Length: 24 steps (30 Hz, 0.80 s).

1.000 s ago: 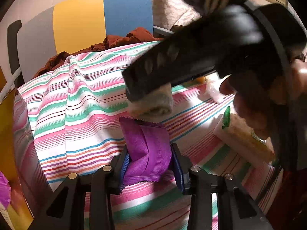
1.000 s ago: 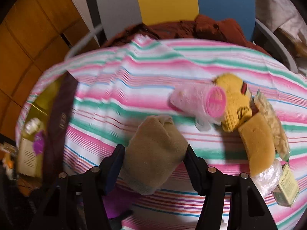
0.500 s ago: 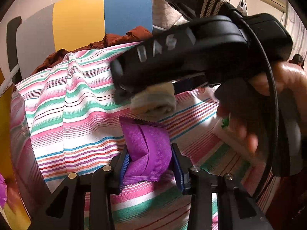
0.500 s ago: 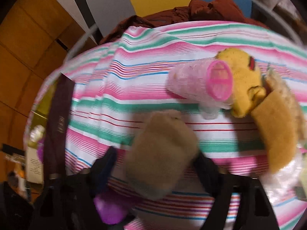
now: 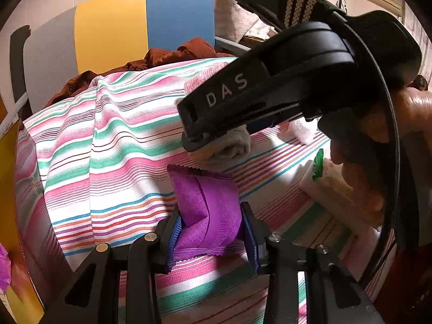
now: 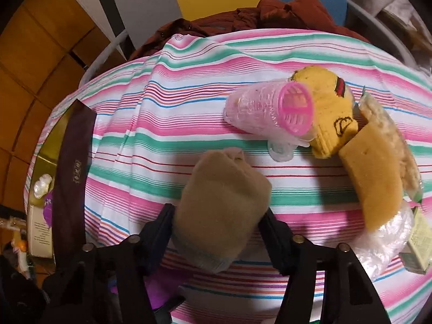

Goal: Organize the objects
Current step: 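Grasp the beige-and-blue sock roll with the right tool while the left holds the purple packet, then carry the purple packet into the gold tray and release while the right tool drops the sock roll there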

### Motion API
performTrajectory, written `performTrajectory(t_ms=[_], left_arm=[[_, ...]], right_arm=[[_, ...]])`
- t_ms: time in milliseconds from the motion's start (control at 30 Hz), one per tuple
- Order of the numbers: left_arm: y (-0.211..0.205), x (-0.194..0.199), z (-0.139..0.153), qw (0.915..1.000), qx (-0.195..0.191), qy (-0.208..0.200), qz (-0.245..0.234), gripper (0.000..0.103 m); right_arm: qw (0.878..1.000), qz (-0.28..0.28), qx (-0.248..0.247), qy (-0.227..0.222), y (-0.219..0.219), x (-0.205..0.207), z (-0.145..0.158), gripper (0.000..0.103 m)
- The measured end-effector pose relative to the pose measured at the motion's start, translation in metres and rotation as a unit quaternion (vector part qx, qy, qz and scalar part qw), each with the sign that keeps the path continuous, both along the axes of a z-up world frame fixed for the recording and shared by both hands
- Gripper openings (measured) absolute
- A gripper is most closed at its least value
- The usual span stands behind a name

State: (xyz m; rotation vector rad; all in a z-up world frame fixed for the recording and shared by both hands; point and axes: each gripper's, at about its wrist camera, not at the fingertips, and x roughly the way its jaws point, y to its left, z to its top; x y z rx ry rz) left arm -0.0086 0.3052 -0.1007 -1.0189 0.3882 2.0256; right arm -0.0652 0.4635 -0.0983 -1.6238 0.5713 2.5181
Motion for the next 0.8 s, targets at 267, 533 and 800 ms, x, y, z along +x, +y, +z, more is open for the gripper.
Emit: performTrajectory(t_ms=[267, 533, 800], left_arm=[[-0.011, 0.017, 0.024, 0.9999, 0.011, 0.011, -0.006, 0.039], [-0.033, 0.020, 0.039, 0.9997, 0.017, 0.009, 0.012, 0.039], [-0.051, 0.026, 0.063, 0.9983, 0.049, 0.018, 0.028, 0.039]], right_arm=[[0.996, 0.057, -0.029, 0.067, -0.015, 0.003, 0.027, 0.057], [0.997, 0.057, -0.009, 0.056, -0.019, 0.002, 0.023, 0.053], [0.998, 0.048, -0.003, 0.052, -0.014, 0.002, 0.018, 0.050]])
